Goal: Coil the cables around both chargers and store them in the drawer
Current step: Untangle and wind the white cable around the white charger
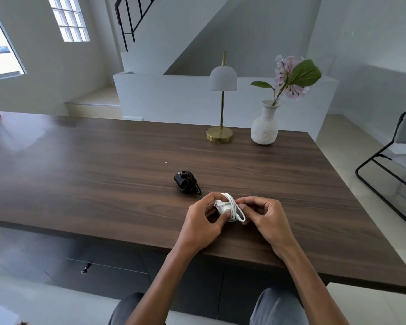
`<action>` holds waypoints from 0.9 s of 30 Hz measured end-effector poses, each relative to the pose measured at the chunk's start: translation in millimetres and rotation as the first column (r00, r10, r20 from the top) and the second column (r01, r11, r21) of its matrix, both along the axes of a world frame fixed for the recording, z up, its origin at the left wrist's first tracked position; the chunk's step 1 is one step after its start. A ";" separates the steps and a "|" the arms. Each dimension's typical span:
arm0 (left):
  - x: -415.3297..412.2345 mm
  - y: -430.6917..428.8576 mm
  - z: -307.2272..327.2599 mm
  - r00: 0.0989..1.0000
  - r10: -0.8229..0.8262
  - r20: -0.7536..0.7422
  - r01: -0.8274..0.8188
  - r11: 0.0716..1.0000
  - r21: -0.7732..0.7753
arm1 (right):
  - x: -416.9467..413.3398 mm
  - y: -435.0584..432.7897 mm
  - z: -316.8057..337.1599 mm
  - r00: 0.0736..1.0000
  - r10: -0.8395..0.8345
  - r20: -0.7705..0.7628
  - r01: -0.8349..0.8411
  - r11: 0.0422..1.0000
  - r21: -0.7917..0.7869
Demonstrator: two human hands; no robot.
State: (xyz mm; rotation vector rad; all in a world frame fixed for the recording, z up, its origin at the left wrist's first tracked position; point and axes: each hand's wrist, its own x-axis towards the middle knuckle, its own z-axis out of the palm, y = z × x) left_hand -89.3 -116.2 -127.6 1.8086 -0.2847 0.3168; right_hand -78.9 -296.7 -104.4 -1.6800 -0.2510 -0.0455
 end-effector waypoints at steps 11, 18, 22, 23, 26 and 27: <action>2.5 0.2 1.2 1.000 -0.015 -0.015 0.015 0.999 0.028 | 4.7 -3.5 -1.0 0.997 0.050 -0.065 -0.049 0.999 0.022; 2.8 1.3 -1.2 0.999 0.040 -0.003 -0.040 0.999 -0.003 | 5.1 -0.1 -9.0 0.992 -0.041 -0.118 0.049 0.996 0.070; 3.4 2.3 -2.1 0.999 0.039 -0.010 -0.039 0.999 0.009 | 4.9 -0.9 -8.4 0.994 -0.024 -0.104 0.030 0.998 0.050; 3.7 2.4 -2.4 0.999 0.039 -0.012 -0.038 0.999 0.011 | 4.4 -1.2 -7.8 0.996 -0.014 -0.092 0.018 0.999 0.040; 4.1 2.5 -3.0 0.999 0.028 -0.017 -0.028 1.000 0.010 | 4.2 -1.3 -6.3 0.998 0.011 -0.060 -0.009 1.000 0.019; 4.0 2.7 -2.8 0.999 0.023 -0.023 -0.023 1.000 0.009 | 4.0 -0.9 -5.9 0.998 0.016 -0.055 -0.015 1.000 0.015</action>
